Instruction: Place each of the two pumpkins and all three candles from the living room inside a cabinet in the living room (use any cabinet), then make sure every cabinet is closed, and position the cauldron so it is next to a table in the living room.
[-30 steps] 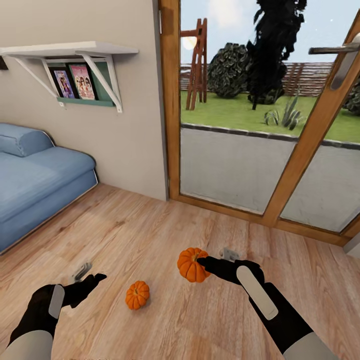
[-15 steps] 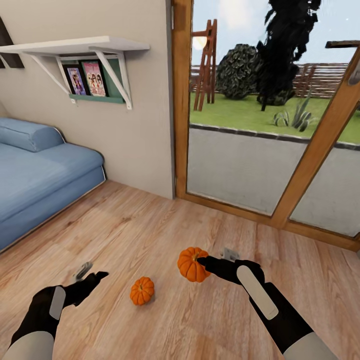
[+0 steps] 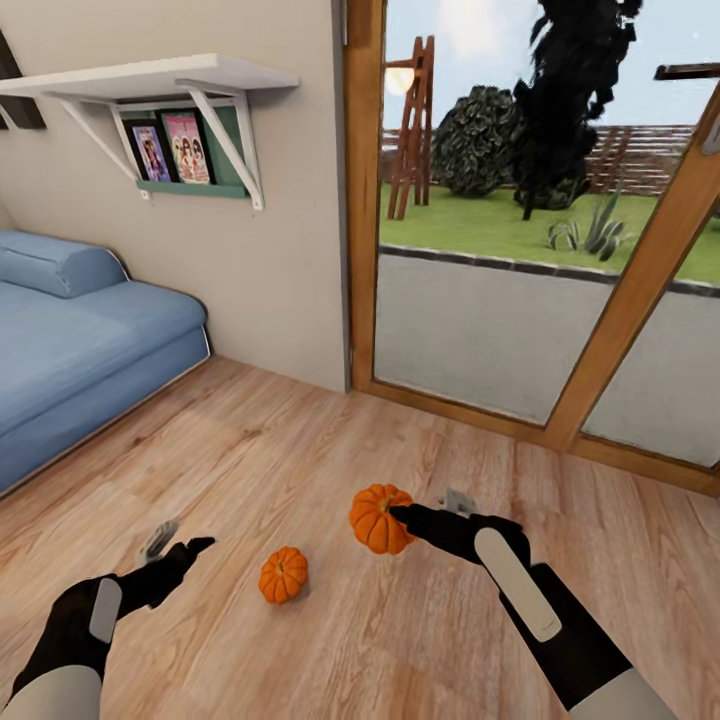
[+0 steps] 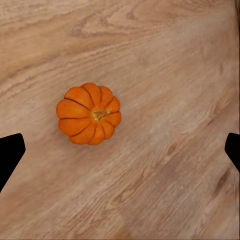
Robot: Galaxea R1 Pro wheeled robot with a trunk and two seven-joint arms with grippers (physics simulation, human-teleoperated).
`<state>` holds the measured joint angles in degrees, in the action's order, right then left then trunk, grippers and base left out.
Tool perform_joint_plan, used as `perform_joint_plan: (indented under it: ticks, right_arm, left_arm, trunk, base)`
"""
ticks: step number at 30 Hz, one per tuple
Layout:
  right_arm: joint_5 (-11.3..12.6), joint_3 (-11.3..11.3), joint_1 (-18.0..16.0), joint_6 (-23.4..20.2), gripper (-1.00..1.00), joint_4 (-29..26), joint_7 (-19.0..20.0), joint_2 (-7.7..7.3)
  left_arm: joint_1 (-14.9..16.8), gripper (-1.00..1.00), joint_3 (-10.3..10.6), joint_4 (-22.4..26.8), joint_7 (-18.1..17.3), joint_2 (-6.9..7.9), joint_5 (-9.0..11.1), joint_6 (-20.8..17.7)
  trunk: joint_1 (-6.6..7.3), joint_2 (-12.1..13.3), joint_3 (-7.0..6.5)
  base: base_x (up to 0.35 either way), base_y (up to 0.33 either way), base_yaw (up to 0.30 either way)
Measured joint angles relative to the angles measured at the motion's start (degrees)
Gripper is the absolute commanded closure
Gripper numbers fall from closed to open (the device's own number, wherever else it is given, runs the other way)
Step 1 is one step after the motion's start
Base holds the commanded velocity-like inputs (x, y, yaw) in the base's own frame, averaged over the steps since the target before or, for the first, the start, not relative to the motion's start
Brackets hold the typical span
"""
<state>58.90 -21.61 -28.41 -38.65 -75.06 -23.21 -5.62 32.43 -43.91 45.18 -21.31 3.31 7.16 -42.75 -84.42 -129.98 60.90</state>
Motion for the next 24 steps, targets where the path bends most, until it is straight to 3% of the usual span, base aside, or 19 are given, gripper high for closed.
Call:
perform_joint_plan:
  ticks: [6, 17, 24]
  right_arm:
    - [0.0, -0.3, 0.1, 0.0, 1.00, -0.9, -0.1, 0.06]
    - [0.0, -0.3, 0.2, 0.0, 1.00, -1.2, -0.1, 0.05]
    - [0.0, -0.3, 0.2, 0.0, 1.00, -1.3, -0.1, 0.08]
  left_arm:
    - [-0.1, -1.00, -0.9, 0.0, -4.8, 0.11, -0.1, -0.6]
    - [-0.1, -1.00, -1.2, -0.4, -5.0, 0.12, -0.1, -0.8]
    - [-0.1, -1.00, -3.8, -2.2, -5.0, 0.12, -0.1, -1.1]
  trunk:
    - [-1.32, -2.4, 1.08]
    - [-3.74, -6.8, 3.05]
    - [-5.27, -9.6, 4.31]
  base:
    - [0.000, 0.000, 0.000]
    - [0.000, 0.000, 0.000]
    - [0.000, 0.000, 0.000]
